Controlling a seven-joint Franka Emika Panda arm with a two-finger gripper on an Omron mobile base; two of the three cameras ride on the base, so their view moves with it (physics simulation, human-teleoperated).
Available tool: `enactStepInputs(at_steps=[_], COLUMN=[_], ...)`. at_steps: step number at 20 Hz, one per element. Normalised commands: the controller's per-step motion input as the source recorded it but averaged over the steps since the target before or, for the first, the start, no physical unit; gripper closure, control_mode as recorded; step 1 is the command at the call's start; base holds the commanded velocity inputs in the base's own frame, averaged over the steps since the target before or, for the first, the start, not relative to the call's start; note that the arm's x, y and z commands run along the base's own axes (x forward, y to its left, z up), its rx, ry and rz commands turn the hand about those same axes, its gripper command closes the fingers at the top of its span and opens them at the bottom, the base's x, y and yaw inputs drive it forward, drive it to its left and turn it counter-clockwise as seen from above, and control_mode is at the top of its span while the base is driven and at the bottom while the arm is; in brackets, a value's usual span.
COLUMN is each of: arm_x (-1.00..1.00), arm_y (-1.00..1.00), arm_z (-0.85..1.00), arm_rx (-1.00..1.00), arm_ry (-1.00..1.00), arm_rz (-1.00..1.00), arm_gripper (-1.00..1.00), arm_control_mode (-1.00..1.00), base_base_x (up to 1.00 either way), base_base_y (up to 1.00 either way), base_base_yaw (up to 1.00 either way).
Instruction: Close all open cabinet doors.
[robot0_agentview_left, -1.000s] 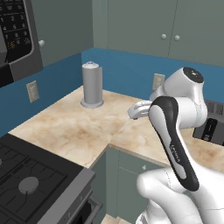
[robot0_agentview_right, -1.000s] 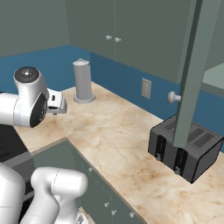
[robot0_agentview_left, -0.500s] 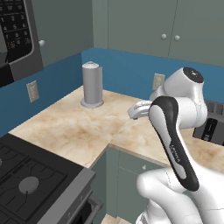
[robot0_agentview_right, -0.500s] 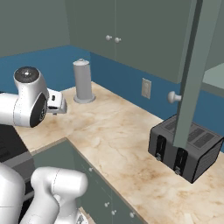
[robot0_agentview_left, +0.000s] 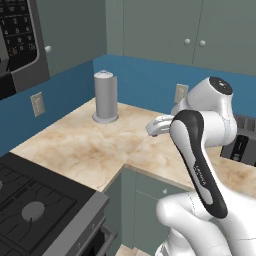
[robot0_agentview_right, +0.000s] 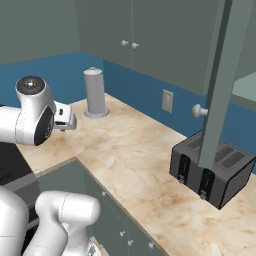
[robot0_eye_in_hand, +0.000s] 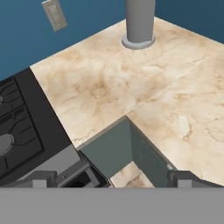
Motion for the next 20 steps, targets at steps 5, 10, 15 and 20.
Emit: enactStepInputs(at_steps=[5, 10, 15, 20], arm_x=[0.0, 0.0, 0.0, 0.0], arm_y=[0.0, 0.0, 0.0, 0.0], arm_z=[0.0, 0.0, 0.0, 0.0], arm_rx=[0.0, 0.0, 0.0, 0.0], arm_ry=[0.0, 0.0, 0.0, 0.0], arm_rz=[0.0, 0.0, 0.0, 0.0], arm_gripper=[-1.0, -1.0, -1.0, -1.0], arm_control_mode=[1.0, 1.0, 1.0, 1.0], base_base_x=[0.0, -0.07, -0.47, -0.51], base_base_y=[0.0, 0.0, -0.02, 0.0], base_base_yaw=[0.0, 0.0, -0.01, -0.09])
